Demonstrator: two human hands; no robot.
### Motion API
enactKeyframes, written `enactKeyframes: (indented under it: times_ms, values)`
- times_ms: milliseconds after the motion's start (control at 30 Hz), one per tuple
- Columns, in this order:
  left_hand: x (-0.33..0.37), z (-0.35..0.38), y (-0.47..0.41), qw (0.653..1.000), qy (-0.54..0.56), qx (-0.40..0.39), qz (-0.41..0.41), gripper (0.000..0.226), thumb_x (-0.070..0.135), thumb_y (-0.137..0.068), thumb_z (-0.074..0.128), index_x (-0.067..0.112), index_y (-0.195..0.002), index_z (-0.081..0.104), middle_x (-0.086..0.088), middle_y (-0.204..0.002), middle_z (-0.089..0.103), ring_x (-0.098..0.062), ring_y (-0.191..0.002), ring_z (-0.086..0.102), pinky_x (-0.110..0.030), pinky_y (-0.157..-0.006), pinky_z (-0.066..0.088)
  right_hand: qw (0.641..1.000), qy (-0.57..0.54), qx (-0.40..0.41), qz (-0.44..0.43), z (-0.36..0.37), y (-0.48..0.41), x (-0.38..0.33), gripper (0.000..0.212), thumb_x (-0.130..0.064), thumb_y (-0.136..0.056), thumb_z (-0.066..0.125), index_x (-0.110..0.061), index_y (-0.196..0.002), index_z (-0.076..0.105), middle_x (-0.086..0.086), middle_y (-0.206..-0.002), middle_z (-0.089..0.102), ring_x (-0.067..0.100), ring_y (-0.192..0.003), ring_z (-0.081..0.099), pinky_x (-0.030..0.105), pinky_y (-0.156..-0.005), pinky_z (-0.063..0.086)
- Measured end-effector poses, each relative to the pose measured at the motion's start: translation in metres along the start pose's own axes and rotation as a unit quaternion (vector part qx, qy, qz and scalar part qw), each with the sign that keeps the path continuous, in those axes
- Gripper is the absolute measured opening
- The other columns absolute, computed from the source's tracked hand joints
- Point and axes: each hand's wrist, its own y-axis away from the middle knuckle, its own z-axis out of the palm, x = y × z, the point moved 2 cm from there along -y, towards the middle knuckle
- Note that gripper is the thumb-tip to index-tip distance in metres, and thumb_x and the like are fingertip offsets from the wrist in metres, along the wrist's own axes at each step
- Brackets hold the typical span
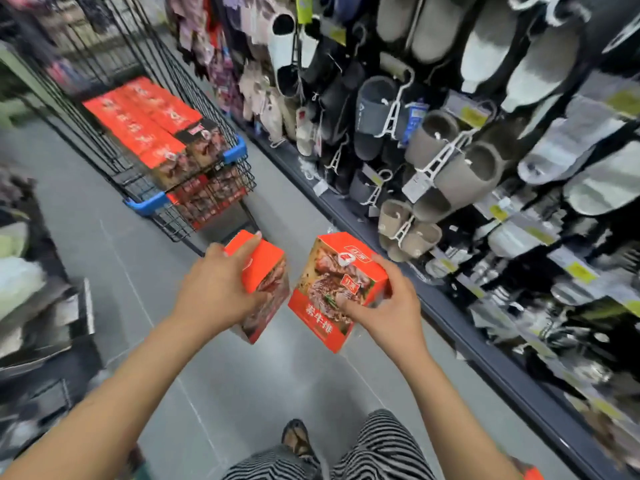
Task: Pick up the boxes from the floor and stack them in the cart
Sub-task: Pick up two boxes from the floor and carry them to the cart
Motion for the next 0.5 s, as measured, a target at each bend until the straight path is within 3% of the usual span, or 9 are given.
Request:
enactKeyframes:
  times_ms: [200, 400, 500]
  values:
    - [-0.057, -0.040, -0.052, 0.998, 0.015, 0.026, -0.060, 0.095, 0.053, -0.068, 0.074, 0.049, -0.146, 0.020, -0.008, -0.113, 0.046, -0.033, -0.107, 0.053, -0.038, -0.086, 0.048, 0.998, -0.008, -0.056, -0.032, 0.056, -0.083, -0.032, 0.084, -0.046, -0.048, 0.089, -0.046, -0.123, 0.051, -0.003, -0.122, 0.059, 0.013, -0.112, 0.059, 0.039, -0.097, 0.050]
    - [-0.081, -0.073, -0.120, 0.995, 0.030, 0.024, -0.089, 0.098, 0.057, -0.070, 0.073, 0.054, -0.145, 0.011, -0.002, -0.118, 0.044, -0.028, -0.111, 0.052, -0.034, -0.087, 0.044, 0.989, 0.020, -0.121, -0.081, 0.095, -0.197, -0.066, 0.087, -0.052, -0.048, 0.087, -0.046, -0.126, 0.049, -0.003, -0.120, 0.059, 0.013, -0.108, 0.060, 0.042, -0.095, 0.051]
    - [-0.088, -0.095, -0.155, 0.990, 0.056, 0.043, -0.119, 0.102, 0.057, -0.066, 0.074, 0.052, -0.146, 0.012, -0.001, -0.108, 0.042, -0.028, -0.107, 0.052, -0.037, -0.088, 0.046, 0.979, 0.025, -0.164, -0.114, 0.115, -0.261, -0.095, 0.087, -0.049, -0.048, 0.089, -0.043, -0.126, 0.050, -0.003, -0.121, 0.058, 0.013, -0.110, 0.059, 0.042, -0.097, 0.049]
